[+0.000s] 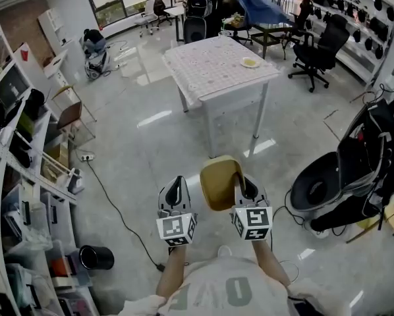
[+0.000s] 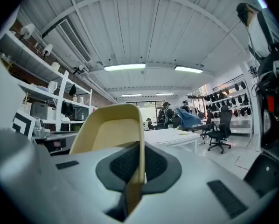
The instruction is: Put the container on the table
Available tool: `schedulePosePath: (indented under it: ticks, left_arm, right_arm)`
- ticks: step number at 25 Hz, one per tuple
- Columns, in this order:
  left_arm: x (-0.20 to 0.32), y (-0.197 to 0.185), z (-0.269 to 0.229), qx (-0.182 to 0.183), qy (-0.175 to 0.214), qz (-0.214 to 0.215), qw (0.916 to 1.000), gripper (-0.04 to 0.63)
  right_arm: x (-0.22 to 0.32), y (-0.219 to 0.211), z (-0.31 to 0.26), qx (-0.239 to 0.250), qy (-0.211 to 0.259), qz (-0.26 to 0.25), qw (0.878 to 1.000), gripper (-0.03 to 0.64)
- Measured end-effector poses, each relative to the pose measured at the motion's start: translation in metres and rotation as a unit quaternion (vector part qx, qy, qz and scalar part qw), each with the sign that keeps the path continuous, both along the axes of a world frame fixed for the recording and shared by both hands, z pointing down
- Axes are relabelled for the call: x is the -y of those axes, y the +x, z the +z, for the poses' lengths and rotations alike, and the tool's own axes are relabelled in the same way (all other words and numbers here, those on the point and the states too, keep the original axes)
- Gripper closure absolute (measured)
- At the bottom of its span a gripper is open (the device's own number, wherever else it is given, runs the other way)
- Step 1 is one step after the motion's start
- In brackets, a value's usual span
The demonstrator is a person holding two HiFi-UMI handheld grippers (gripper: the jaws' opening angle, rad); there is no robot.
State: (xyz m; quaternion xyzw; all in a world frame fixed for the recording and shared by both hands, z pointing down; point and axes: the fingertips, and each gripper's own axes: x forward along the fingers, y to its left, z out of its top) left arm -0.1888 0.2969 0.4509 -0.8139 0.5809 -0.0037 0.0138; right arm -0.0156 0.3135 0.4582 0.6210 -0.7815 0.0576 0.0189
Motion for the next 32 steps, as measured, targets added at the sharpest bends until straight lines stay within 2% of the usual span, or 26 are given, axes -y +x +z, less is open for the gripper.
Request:
schedulePosePath:
  ticks: [14, 17, 21, 32]
  left_arm:
    - [0.008, 0.012, 0.003, -0.005, 0.003, 0.005, 1.0000, 0.568]
    - [0.019, 0.015, 0.002, -0.007, 0.003, -0.006, 1.0000, 0.568]
    - [0.045, 0.015, 0.001, -0.019, 0.003, -0.017, 0.9997, 0.568]
    - [0.174, 0.058, -0.027, -0.020, 0.051, 0.027, 0.9981, 0.568]
  right_arm:
    - [0.009, 0.018, 0.021, 0.013, -0.018, 0.015, 1.000, 0.584]
    - [0.020, 0.027, 0.025, 0.016, -0.025, 0.012, 0.999, 0.584]
    - [0.034, 0.035, 0.022, 0.019, -0.016, 0.013, 1.000, 0.584]
    - [0.134, 0.079, 0.002, 0.022, 0.024, 0.063, 0.997, 0.584]
